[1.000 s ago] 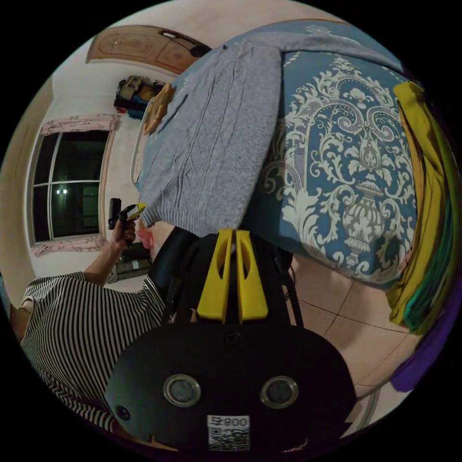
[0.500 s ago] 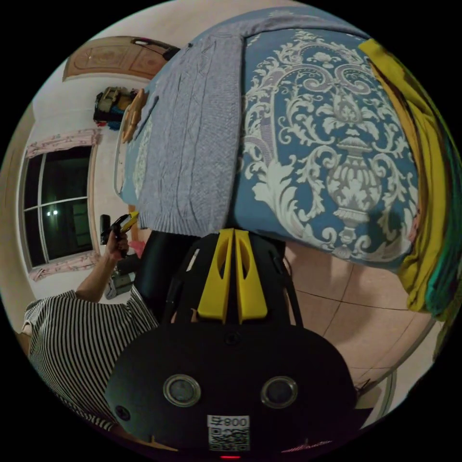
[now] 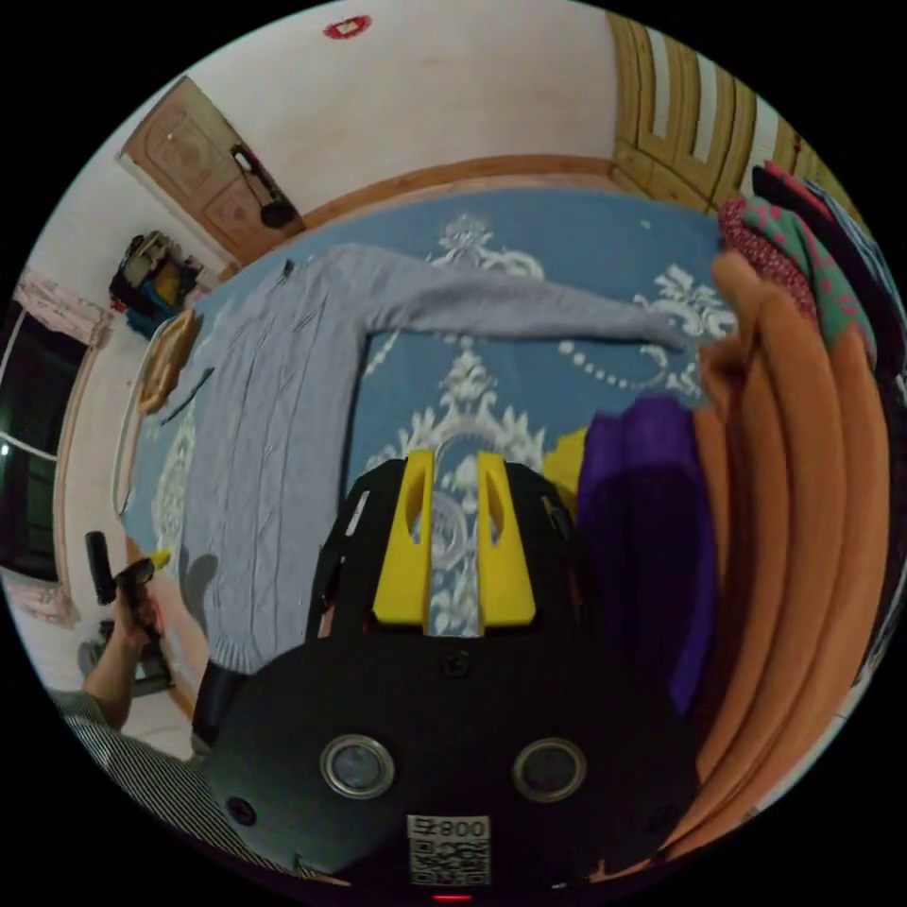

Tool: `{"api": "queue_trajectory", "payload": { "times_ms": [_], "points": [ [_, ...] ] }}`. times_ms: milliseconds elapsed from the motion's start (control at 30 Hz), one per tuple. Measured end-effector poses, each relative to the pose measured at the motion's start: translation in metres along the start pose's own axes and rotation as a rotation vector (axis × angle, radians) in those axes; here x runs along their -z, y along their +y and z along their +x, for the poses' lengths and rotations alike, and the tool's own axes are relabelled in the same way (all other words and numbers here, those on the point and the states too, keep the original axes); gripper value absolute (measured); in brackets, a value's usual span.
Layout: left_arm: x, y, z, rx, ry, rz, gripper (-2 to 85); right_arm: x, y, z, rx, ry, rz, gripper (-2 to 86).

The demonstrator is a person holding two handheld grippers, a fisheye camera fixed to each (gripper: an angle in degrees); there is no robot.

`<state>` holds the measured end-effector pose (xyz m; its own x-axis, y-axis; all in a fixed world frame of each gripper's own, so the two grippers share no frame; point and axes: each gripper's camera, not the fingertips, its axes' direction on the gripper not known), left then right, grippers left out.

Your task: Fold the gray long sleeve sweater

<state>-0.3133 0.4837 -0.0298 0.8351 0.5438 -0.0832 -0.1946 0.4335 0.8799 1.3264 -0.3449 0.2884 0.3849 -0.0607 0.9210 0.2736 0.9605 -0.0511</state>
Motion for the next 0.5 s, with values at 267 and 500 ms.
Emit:
{"api": "queue_trajectory", "payload": {
  "times_ms": [267,500],
  "points": [
    [-0.119,-0.069,0.048,-0.194,0.163,-0.094,3.2,-0.044,-0.144,0.060,-0.324,0.170,0.077,7.9],
    [-0.181,-0.077,0.025,-0.179,0.291,-0.116,2.9,-0.086,-0.163,0.115,-0.570,0.242,0.030,8.6]
  ]
}}
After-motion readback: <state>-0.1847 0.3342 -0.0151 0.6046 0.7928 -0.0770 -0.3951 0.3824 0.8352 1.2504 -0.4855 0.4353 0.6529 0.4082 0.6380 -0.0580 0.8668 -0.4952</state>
